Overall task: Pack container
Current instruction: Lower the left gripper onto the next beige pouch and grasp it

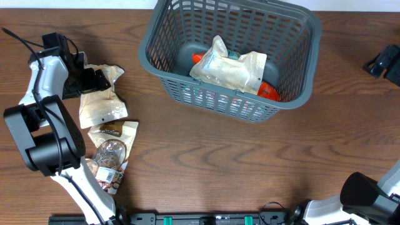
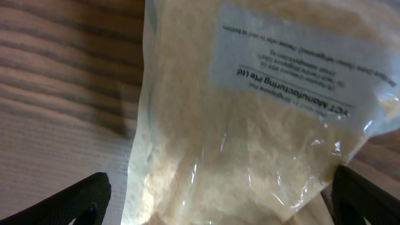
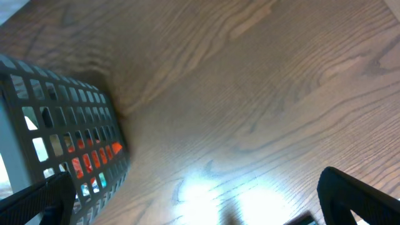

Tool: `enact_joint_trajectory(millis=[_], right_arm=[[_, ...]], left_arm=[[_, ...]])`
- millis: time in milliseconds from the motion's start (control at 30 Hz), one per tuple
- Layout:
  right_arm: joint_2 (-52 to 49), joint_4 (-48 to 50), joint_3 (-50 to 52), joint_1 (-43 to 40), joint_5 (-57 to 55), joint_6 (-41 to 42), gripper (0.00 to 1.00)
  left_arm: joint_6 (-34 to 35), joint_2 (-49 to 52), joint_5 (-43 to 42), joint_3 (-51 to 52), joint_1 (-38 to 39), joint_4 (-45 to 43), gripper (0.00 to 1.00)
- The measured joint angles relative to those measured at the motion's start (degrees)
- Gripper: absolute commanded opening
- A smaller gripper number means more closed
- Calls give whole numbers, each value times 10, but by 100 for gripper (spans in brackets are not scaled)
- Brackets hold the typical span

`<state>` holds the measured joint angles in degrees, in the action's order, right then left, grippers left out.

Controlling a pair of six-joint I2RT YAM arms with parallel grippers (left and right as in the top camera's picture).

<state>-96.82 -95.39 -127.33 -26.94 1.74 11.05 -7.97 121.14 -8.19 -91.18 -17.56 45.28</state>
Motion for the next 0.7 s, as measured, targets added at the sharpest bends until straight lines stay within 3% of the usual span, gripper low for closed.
enact_joint_trajectory(millis=[167, 367, 533, 700], right_arm=[[0, -2, 0, 0, 0, 0, 99], [0, -5, 0, 0, 0, 0, 99], [0, -9, 0, 0, 0, 0, 99], [0, -13, 0, 0, 0, 0, 99]], left_arm=[[0, 5, 0, 0, 0, -20, 100], [0, 30, 0, 0, 3, -23, 100], [-5, 44, 14, -5, 10, -26, 67], [-9, 52, 14, -13, 14, -28, 6]])
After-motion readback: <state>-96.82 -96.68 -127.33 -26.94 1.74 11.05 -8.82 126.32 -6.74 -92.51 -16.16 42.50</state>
